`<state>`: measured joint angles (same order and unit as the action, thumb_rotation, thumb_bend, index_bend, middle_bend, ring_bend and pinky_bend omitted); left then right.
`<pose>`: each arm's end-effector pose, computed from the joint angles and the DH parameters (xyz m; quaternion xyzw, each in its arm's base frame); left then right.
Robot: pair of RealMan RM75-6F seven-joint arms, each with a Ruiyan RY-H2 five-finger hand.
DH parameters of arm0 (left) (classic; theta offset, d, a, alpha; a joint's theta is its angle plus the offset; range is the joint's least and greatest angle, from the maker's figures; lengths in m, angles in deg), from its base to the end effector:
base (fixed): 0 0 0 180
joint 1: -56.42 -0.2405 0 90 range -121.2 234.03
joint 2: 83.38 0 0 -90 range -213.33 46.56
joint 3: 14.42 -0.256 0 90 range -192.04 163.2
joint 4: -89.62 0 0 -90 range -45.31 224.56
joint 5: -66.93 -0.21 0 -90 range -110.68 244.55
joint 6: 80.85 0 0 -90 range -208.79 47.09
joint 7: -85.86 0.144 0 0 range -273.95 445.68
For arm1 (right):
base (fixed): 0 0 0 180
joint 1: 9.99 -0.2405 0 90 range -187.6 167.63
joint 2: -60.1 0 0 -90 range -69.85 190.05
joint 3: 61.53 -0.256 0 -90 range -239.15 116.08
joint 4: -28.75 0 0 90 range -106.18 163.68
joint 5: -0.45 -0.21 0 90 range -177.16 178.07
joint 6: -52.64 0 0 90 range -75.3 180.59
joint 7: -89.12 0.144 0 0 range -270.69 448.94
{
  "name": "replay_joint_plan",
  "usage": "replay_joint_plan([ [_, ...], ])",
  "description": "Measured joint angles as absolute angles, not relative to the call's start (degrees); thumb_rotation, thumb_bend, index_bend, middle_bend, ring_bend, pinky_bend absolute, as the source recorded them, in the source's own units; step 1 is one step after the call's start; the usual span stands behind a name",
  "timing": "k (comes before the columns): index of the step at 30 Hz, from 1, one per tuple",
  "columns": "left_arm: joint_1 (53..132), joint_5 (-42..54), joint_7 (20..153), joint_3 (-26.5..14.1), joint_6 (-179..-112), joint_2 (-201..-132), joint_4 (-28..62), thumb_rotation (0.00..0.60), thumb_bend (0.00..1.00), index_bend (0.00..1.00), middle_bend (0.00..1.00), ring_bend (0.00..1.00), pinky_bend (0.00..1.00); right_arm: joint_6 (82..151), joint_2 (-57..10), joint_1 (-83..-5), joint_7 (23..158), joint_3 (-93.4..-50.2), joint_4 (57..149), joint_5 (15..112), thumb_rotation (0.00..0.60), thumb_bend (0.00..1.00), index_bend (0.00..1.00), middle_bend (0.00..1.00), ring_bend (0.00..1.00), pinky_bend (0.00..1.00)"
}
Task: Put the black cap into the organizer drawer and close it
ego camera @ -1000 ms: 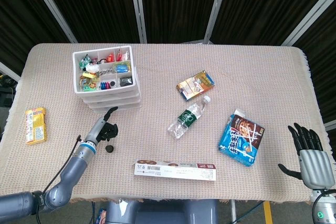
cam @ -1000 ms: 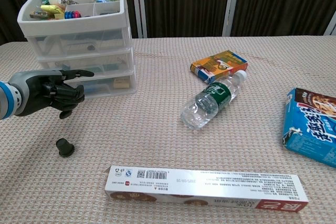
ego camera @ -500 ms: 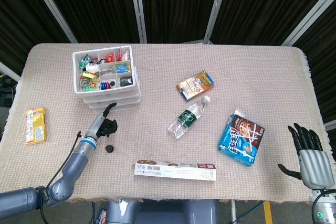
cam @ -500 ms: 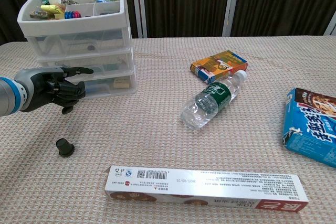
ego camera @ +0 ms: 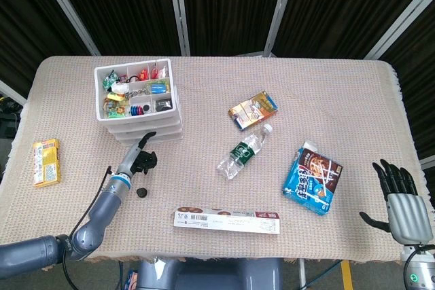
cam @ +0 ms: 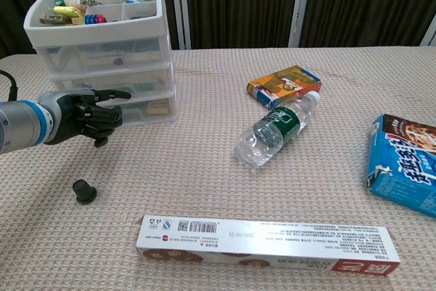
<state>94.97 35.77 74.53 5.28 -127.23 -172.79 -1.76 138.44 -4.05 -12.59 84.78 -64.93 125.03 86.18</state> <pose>-0.1693 0.3340 -0.0310 -0.3766 -0.7897 -0.4071 0.2624 -0.3031 -0.1700 0.1559 0.5845 -0.3922 0.3818 0.5989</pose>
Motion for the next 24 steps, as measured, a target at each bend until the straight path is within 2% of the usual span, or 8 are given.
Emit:
replay_joint_plan([
  [9, 95.7, 36.3, 73.7, 6.6, -126.1, -173.4, -1.7, 0.600, 0.75, 0.06, 0.92, 0.82, 0.75, 138.3, -4.0, -12.6, 84.9, -64.9, 124.9, 86.2, 0.600, 0.01, 0.05, 0.00, 0.00, 0.00],
  [24, 93.8, 32.8, 73.0, 5.0, -126.2, -172.1, -4.6, 0.600, 0.75, 0.09, 0.92, 0.82, 0.75, 138.5, -4.0, -12.6, 84.9, -64.9, 124.9, 86.2, 0.600, 0.01, 0.05, 0.00, 0.00, 0.00],
])
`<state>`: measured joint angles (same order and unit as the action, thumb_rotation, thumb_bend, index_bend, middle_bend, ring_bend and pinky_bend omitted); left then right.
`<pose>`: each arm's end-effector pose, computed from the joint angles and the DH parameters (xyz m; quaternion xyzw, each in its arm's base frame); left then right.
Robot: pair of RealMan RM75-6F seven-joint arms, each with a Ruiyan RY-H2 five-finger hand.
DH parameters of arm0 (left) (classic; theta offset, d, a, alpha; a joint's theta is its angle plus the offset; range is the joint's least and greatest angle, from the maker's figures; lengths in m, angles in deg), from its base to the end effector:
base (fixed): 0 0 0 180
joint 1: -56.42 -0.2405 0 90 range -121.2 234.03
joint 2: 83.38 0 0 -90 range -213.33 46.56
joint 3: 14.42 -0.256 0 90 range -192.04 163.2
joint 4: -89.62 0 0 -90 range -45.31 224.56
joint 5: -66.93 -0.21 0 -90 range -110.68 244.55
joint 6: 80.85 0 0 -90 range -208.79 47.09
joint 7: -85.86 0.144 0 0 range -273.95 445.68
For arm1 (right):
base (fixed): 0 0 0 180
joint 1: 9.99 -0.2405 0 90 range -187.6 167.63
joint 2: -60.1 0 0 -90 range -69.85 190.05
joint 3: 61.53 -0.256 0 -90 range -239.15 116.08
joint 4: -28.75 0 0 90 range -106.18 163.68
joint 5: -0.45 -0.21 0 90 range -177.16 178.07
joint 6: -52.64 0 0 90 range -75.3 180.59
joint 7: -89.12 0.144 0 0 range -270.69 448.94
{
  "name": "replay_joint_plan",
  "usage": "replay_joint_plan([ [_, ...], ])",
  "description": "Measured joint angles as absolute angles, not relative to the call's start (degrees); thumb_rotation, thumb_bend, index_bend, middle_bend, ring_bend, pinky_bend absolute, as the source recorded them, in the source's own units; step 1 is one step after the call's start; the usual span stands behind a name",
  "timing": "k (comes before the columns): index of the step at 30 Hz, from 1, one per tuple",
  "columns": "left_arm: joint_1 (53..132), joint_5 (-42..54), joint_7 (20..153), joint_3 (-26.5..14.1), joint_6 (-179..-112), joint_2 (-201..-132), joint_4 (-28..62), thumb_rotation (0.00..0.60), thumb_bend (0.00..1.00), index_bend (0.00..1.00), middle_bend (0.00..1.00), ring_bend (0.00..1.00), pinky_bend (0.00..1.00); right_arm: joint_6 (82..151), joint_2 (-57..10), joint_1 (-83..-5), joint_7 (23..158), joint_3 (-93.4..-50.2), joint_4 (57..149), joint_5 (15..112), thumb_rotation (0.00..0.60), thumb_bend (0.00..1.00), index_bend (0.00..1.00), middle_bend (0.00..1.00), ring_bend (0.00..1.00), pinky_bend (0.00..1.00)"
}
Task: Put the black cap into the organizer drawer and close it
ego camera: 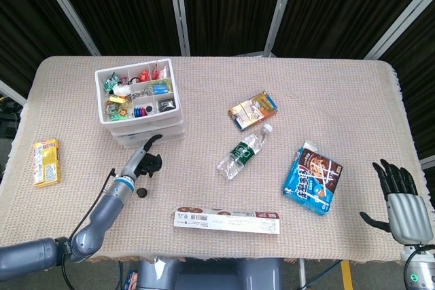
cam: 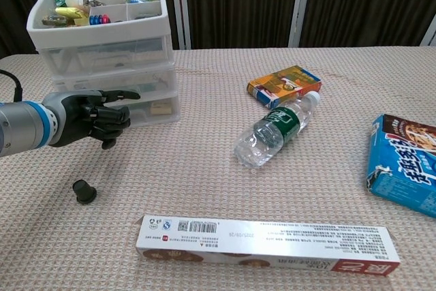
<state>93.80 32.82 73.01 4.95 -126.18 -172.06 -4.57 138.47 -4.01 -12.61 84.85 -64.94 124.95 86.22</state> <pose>-0.1610 0.3233 -0.0317 -0.3865 -0.7933 -0.4076 0.2351 -0.3032 -0.1701 0.1563 0.5848 -0.3914 0.3820 0.5991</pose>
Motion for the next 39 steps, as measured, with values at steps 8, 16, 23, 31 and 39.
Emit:
replay_joint_plan([
  [8, 92.0, 29.8, 71.6, 3.8, -125.8, -171.2, -6.2, 0.600, 0.75, 0.09, 0.92, 0.82, 0.75, 138.6, -4.0, -12.6, 84.9, -64.9, 124.9, 86.3, 0.600, 0.01, 0.05, 0.00, 0.00, 0.00],
  [16, 89.6, 25.7, 70.3, 2.0, -126.0, -169.8, -9.6, 0.600, 0.75, 0.13, 0.92, 0.82, 0.75, 138.7, -3.9, -12.5, 84.9, -64.9, 124.9, 86.3, 0.600, 0.01, 0.05, 0.00, 0.00, 0.00],
  [23, 85.4, 17.6, 68.5, -0.1, -129.6, -168.4, -13.8, 0.600, 0.75, 0.15, 0.91, 0.82, 0.75, 138.9, -4.0, -12.5, 84.9, -65.0, 124.9, 86.4, 0.600, 0.01, 0.05, 0.00, 0.00, 0.00],
  [31, 81.7, 6.4, 69.2, -4.4, -133.4, -164.5, -17.4, 0.600, 0.81, 0.15, 0.93, 0.83, 0.76, 138.8, -3.9, -12.4, 84.8, -65.0, 125.0, 86.2, 0.600, 0.01, 0.05, 0.00, 0.00, 0.00],
  [39, 81.2, 0.9, 81.0, -5.5, -140.1, -162.5, -17.5, 0.600, 0.83, 0.15, 0.98, 0.86, 0.78, 138.7, -3.9, -12.4, 84.7, -65.0, 125.2, 86.1, 0.600, 0.01, 0.05, 0.00, 0.00, 0.00],
])
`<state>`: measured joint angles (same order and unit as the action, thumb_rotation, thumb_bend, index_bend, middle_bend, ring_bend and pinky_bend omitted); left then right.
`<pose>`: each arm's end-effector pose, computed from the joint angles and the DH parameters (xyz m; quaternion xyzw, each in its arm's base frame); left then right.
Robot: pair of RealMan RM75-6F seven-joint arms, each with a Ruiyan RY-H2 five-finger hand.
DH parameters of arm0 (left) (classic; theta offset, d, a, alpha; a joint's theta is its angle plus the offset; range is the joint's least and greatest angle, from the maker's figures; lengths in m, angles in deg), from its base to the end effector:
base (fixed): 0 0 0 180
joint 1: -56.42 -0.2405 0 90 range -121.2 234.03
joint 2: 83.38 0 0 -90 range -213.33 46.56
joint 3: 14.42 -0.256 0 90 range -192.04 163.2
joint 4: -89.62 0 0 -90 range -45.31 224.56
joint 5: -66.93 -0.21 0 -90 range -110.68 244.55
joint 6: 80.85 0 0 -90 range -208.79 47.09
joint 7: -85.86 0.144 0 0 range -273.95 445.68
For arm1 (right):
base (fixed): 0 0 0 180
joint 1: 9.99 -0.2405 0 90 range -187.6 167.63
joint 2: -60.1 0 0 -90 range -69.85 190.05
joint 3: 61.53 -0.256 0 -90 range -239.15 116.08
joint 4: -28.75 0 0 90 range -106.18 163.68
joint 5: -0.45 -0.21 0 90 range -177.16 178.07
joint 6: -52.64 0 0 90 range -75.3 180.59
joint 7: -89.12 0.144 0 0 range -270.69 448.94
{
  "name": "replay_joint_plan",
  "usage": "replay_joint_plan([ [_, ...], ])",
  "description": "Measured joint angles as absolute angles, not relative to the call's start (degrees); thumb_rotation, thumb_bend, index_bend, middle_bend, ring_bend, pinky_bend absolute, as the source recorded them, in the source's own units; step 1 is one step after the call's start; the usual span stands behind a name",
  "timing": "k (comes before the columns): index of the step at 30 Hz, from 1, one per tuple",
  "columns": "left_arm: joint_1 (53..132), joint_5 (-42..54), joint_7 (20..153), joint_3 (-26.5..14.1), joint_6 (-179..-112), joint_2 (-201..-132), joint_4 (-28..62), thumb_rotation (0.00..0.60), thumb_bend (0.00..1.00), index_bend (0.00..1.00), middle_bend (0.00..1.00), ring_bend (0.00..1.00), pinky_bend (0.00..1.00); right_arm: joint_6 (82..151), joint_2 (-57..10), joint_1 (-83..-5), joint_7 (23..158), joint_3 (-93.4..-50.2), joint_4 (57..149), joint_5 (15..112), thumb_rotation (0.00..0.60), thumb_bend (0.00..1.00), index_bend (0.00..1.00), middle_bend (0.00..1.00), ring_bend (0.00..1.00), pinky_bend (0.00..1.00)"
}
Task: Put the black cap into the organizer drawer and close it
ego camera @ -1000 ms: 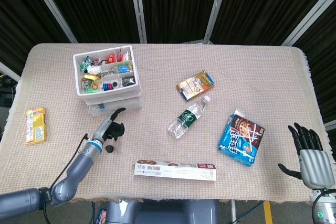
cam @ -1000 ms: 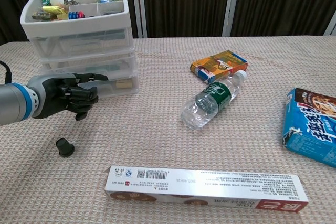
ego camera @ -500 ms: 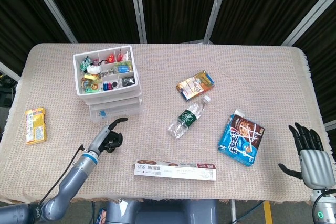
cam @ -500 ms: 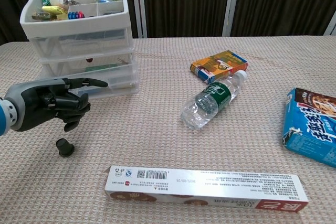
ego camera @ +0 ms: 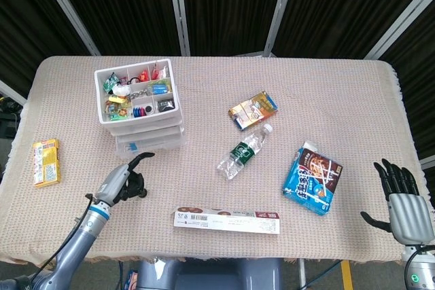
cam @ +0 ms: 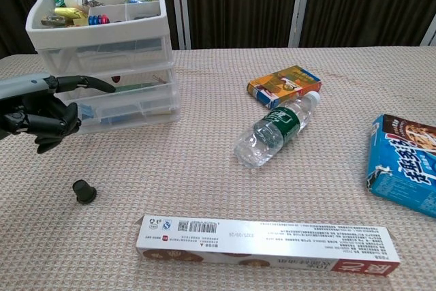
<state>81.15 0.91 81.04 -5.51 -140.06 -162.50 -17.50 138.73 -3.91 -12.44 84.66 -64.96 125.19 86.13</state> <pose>-0.1769 0.2532 0.0219 -0.5571 -0.6323 -0.4475 0.2993 -0.3030 -0.1692 0.1572 0.5830 -0.3910 0.3819 0.6011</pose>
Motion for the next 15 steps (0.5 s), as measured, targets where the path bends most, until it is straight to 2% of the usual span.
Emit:
replay_joint_plan([
  [5, 82.4, 4.1, 94.0, -5.2, -142.6, -161.1, -18.3, 0.600, 0.83, 0.15, 0.98, 0.86, 0.78, 138.6, -3.9, -12.5, 84.6, -65.0, 125.3, 86.1, 0.600, 0.01, 0.05, 0.00, 0.00, 0.00],
  [9, 84.1, 10.8, 105.3, -4.6, -144.9, -160.6, -18.8, 0.600, 0.83, 0.15, 0.98, 0.86, 0.78, 138.6, -3.8, -12.5, 84.6, -65.0, 125.3, 86.0, 0.600, 0.01, 0.05, 0.00, 0.00, 0.00],
  [15, 86.3, 17.2, 112.2, -3.9, -147.3, -160.9, -18.0, 0.600, 0.83, 0.15, 0.98, 0.86, 0.78, 138.5, -3.8, -12.5, 84.6, -65.0, 125.3, 85.9, 0.600, 0.01, 0.05, 0.00, 0.00, 0.00],
])
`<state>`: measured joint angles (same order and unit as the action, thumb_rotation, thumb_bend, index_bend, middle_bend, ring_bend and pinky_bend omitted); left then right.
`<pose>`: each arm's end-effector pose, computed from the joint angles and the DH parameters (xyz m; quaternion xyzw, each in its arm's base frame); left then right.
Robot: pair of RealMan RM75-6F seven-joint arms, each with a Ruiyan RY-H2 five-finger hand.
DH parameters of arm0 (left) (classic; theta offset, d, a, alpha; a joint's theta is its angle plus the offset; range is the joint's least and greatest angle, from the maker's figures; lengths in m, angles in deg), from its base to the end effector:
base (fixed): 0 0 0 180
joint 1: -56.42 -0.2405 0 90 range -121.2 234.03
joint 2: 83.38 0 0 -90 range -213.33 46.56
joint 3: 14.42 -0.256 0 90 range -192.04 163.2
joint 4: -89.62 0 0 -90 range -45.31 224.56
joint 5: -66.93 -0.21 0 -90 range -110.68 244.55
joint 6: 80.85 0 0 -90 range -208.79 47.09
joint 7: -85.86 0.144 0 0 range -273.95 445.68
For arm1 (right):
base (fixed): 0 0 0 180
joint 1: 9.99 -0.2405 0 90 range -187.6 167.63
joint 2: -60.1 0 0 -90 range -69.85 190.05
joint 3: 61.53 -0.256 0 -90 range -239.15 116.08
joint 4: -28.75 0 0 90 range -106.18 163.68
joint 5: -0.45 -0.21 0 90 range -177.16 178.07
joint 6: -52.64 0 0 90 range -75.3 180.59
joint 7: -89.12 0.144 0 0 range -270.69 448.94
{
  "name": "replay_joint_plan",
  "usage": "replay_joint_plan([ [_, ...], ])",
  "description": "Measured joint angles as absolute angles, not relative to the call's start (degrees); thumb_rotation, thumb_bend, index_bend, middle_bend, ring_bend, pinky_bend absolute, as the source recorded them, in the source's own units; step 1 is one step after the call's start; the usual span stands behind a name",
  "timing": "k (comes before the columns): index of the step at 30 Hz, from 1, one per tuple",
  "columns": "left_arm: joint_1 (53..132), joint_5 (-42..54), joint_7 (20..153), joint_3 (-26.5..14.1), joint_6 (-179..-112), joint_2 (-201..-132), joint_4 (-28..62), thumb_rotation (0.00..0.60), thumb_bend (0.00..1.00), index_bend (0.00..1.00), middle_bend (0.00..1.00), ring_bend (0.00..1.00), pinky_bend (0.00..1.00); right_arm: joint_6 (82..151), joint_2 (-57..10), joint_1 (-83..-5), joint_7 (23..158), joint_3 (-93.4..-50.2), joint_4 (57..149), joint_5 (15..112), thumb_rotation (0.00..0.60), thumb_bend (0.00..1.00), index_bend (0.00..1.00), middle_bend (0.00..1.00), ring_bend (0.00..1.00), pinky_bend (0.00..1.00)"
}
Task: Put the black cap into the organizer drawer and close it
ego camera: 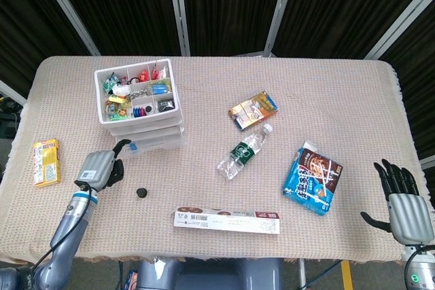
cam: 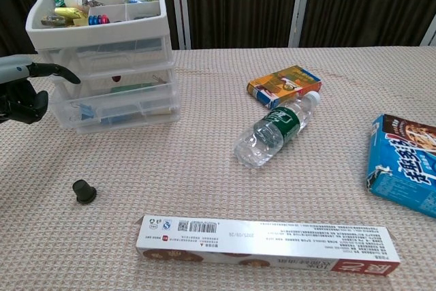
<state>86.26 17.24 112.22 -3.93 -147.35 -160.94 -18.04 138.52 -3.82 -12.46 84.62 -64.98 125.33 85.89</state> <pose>-0.1905 0.2824 0.0440 -0.6290 -0.5130 -0.3385 0.4760 -0.3033 -0.1694 0.1572 0.5825 -0.3929 0.3804 0.6013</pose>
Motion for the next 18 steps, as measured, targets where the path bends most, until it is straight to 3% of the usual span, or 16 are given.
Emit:
replay_joint_plan([
  [9, 88.5, 24.7, 115.8, -4.2, -146.3, -161.8, -17.2, 0.600, 0.83, 0.16, 0.98, 0.86, 0.78, 138.5, -3.8, -12.5, 84.6, -65.0, 125.4, 85.9, 0.600, 0.01, 0.05, 0.00, 0.00, 0.00],
  [18, 88.8, 25.7, 115.1, -5.2, -145.0, -161.4, -20.0, 0.600, 0.83, 0.17, 0.98, 0.86, 0.78, 138.7, -3.8, -12.4, 84.8, -65.0, 125.3, 86.0, 0.600, 0.01, 0.05, 0.00, 0.00, 0.00],
])
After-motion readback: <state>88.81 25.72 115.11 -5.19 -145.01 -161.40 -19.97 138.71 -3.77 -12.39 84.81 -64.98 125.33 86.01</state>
